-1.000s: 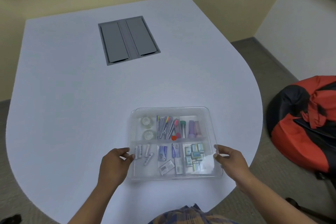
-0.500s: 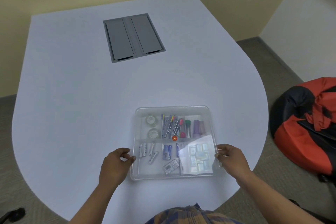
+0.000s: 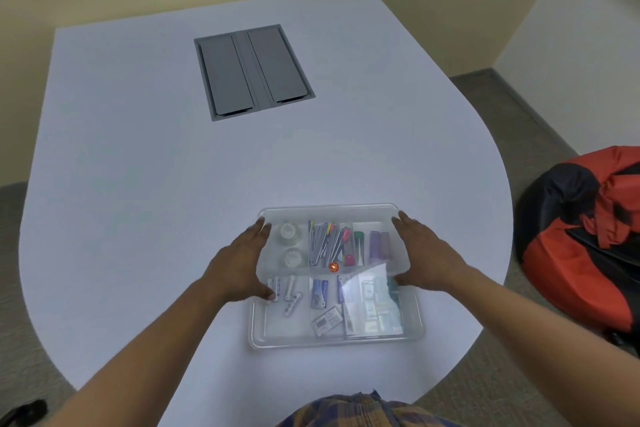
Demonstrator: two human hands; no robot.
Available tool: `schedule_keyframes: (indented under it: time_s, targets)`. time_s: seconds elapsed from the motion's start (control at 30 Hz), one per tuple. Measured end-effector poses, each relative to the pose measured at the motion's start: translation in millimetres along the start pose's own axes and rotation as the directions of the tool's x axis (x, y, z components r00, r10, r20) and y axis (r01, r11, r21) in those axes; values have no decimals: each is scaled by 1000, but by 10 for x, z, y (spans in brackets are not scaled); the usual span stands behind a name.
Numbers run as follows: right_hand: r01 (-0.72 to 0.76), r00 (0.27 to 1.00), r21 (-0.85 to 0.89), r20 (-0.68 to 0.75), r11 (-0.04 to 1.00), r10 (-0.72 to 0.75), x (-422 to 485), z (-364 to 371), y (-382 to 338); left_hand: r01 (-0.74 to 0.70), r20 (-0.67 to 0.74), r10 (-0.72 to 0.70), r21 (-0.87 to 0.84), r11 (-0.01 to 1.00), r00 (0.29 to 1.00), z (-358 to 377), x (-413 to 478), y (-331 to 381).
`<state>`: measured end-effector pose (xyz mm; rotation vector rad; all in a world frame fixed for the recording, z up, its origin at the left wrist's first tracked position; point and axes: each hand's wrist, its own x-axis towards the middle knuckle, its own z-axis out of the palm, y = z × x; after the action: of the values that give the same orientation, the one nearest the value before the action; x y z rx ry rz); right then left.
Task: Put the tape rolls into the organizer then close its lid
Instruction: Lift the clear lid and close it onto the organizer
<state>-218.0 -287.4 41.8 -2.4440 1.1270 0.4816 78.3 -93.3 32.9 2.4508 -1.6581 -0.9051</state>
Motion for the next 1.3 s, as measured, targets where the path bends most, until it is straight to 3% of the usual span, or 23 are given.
schedule_keyframes:
  time_s: [0.13,0.4,0.8,0.97,1.07,1.3]
  targets:
    - [24,996,-202,87,979,-6,176,-82,-3,-6,121,-14,166,986,992,-54,162,59]
    - [87,988,-279,151,956,-46,287,-87,13,-31,177,-7,212,977,984,11,229,61]
    - [76,993,-251,102,965,-52,342,-136,30,-34,166,-1,210,977,986,-64,357,-5]
    - [89,996,-237,16,968,-87,218,-44,15,-13,86,-4,196,981,996,-30,305,-18]
    - [113,993,-250,70,962,-98,28,89,32,18,5,-19,205,979,1000,26,205,-76]
    - [124,979,-285,189,951,-71,-296,256,52,-49,158,-4,334,941,987,73,9,-102]
